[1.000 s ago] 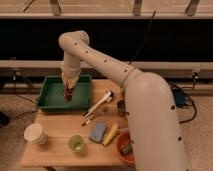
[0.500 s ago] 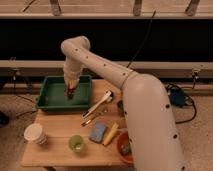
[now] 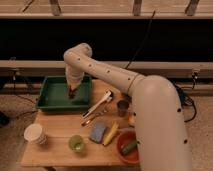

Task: Place grapes in tray

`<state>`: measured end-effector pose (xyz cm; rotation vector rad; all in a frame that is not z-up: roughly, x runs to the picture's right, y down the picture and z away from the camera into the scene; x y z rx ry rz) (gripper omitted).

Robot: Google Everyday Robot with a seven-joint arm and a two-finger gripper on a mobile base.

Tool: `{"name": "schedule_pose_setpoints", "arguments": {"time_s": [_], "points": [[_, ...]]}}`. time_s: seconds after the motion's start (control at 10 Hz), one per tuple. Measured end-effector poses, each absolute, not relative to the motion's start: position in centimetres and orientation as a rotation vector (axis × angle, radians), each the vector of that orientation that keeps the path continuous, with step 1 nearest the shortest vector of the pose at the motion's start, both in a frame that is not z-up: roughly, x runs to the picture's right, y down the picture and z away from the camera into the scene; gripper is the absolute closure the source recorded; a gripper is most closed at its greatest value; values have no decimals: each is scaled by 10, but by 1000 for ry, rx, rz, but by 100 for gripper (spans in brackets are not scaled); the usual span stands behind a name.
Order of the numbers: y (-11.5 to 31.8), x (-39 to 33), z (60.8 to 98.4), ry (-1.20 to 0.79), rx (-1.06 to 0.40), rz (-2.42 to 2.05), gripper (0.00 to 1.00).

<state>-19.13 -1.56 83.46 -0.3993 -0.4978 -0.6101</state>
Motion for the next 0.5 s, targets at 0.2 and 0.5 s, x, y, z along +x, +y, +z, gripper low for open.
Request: {"name": "schedule_pose_setpoints", "arguments": {"time_s": [0.2,0.5], "points": [[-15,-194,834,-500,-399,-613,28],[-15,-193,834,-500,-399,-612,28]]}}
